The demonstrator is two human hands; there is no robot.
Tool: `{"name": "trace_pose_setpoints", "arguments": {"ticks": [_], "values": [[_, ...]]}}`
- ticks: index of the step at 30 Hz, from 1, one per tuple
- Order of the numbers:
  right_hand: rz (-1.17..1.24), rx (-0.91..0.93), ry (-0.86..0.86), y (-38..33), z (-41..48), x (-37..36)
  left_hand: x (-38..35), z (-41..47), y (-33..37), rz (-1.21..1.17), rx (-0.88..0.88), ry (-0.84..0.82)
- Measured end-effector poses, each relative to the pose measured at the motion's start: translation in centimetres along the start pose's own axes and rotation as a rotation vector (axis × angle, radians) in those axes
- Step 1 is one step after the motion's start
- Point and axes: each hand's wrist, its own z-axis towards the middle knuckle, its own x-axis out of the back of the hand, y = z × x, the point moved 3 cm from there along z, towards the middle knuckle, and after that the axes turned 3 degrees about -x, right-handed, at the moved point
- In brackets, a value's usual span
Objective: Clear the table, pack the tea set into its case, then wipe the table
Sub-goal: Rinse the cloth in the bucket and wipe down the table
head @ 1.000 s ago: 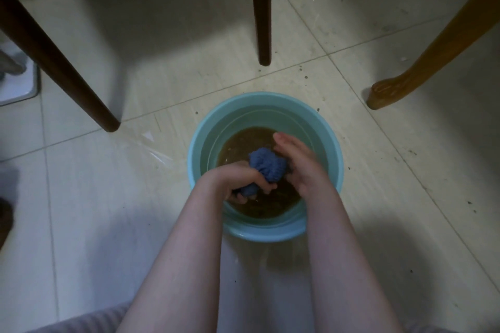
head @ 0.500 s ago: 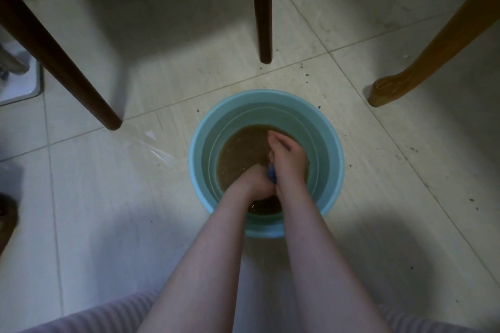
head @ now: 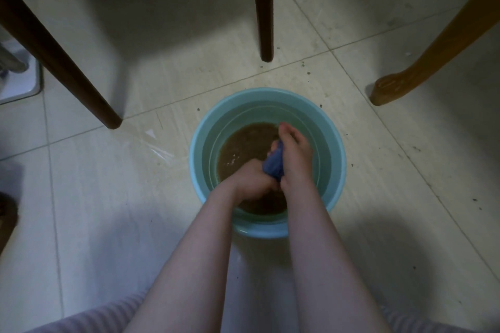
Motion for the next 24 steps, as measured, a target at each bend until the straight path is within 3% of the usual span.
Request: {"name": "trace_pose_setpoints", "arguments": {"ticks": [2, 4, 7, 9, 12, 19, 24], "values": [[-0.081, -0.091, -0.133, -0.4, 0.5, 1.1, 1.0, -0.4, 0.1, -0.274, 0.071, -0.079], [-0.137, -0.146, -0.338, -0.6, 0.1, 1.6, 1.6, -0.9, 0.7, -0.502, 0.128, -0.285], [-0.101, -0.182, -0.546, 0.6, -0.8, 1.4, 1.4, -1.6, 1.5, -0.437, 0.240, -0.546], [-0.077, -0.121, -0.572, 0.7, -0.9, 1.2, 0.7, -1.8, 1.6, -0.304, 0.311, -0.598], [-0.134, 0.026, -0.510, -0.5, -1.1, 0.7, 0.4, -1.1, 1.3, -0.094, 0.334, -0.425], [-0.038, 0.092, -0.079, -1.3, -1.9, 0.0, -1.2, 0.4, 2.4, 0.166, 0.058, 0.179], [0.143, 0.049, 0.060, -1.6, -2.1, -0.3, -1.7, 0.1, 2.5, 0.292, -0.017, 0.349]]}}
